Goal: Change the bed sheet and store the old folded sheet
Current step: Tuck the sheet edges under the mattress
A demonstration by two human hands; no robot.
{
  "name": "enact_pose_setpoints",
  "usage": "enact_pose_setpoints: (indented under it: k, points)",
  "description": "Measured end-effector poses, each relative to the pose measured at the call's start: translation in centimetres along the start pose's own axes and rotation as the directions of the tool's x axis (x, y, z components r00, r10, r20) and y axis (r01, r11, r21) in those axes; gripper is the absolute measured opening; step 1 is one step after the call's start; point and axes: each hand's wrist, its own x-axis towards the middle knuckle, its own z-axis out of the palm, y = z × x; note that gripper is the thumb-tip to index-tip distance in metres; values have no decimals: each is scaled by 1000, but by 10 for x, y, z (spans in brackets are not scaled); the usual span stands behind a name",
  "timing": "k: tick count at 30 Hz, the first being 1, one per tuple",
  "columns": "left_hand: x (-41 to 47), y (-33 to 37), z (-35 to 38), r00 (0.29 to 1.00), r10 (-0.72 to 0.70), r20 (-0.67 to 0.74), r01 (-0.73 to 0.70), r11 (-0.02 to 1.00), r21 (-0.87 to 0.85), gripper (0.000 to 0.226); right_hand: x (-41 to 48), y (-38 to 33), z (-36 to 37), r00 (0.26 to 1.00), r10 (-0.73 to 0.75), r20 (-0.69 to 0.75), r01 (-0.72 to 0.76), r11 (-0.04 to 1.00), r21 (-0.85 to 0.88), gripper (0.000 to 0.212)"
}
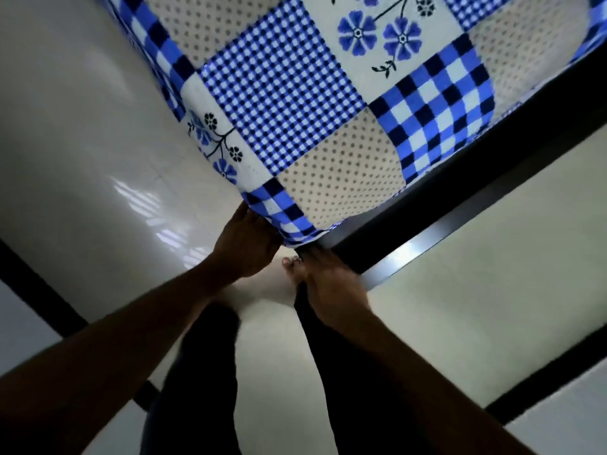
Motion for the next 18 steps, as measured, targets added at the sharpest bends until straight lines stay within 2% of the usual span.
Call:
enact_pose_setpoints:
  k: [2, 4, 6, 9, 12, 13, 15, 18]
  points:
    - [2, 2, -17, 999, 5, 51, -5, 1000, -3, 37, -15, -19, 17, 997, -80, 20, 79, 994, 74, 49]
    - [-2, -2, -21, 995, 58, 84, -58, 998, -2, 42, -9, -37, 25, 988, -71, 135, 58, 993, 102, 59]
    - [-4, -8, -33, 996, 60, 72, -55, 996, -68, 44, 12, -47, 27, 987, 37, 157, -50, 995, 83, 60]
    - [1, -10, -85, 972, 123, 200, -99, 987, -128, 30, 34, -56, 27, 965, 223, 138, -228, 973, 19, 54]
    - [5, -23, -102, 982, 65, 175, -59, 997, -40, 35, 46, -73, 28, 932, 340, 122, -346, 938, 31, 56]
    - [1, -32, -93, 975, 102, 198, -87, 993, -80, 37, 50, -78, 30, 918, 378, 120, -386, 921, 52, 59]
    - [-8, -55, -54, 938, 293, 187, -273, 954, -125, 48, 58, -81, 32, 890, 431, 145, -442, 896, 49, 65]
    - [-17, -75, -41, 932, 309, 189, -304, 951, -55, 59, 64, -81, 35, 871, 485, 71, -487, 873, 6, 70]
